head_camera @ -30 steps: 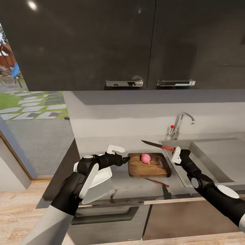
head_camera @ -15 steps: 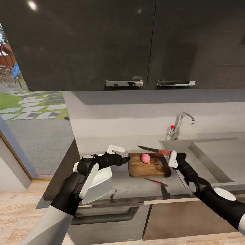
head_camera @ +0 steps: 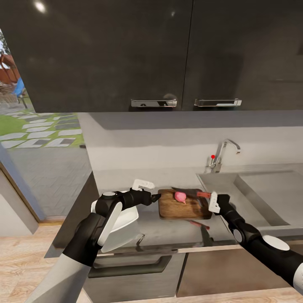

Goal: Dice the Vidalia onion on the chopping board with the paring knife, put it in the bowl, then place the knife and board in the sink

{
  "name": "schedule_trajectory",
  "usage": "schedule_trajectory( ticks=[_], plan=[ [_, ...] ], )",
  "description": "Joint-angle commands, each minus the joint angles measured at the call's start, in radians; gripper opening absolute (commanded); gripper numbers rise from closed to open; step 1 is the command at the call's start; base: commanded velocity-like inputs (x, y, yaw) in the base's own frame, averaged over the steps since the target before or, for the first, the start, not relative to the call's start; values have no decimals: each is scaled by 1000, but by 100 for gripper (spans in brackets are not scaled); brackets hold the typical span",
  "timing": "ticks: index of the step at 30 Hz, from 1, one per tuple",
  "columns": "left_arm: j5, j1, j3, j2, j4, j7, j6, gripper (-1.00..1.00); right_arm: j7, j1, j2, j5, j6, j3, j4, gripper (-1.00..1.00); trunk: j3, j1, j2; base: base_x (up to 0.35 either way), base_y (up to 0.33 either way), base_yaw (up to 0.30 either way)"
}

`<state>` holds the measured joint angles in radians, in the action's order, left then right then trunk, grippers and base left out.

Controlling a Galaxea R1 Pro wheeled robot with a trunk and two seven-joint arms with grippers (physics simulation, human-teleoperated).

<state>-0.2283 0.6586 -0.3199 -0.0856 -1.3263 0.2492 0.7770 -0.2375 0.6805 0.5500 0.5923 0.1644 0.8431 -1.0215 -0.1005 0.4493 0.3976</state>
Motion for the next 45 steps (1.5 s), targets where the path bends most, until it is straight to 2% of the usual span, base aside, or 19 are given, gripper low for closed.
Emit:
schedule_trajectory(
  ticks=[1,11,19,31,37,38,39,41,45],
  plan=[
    [0,1,1,0,0,2,5,100,-6,2,1,10,10,10,2,-100,-2,1,2,0,0,0],
    [0,1,1,0,-1,2,5,100,-9,2,1,11,9,41,19,-100,-2,1,2,0,0,0],
    [0,1,1,0,-1,2,5,100,-11,2,1,11,8,24,20,-100,-2,1,2,0,0,0],
    [0,1,1,0,-1,2,5,100,-12,2,1,11,11,22,20,-100,-2,1,2,0,0,0],
    [0,1,0,0,-1,2,5,100,-20,2,-3,12,52,23,21,-100,-2,1,2,0,0,0],
    [0,1,1,0,-1,2,5,100,-44,2,-69,15,92,24,80,-100,-2,1,2,0,0,0],
    [0,1,1,0,-1,2,5,100,-74,2,-88,23,93,24,116,-100,-2,1,2,0,0,0],
    [0,1,0,0,-1,2,5,100,-83,2,-101,28,93,25,126,-100,-2,1,2,0,0,0],
    [0,1,0,0,-1,2,5,100,-88,2,-109,30,93,25,132,-100,-2,1,2,0,0,0]
  ],
)
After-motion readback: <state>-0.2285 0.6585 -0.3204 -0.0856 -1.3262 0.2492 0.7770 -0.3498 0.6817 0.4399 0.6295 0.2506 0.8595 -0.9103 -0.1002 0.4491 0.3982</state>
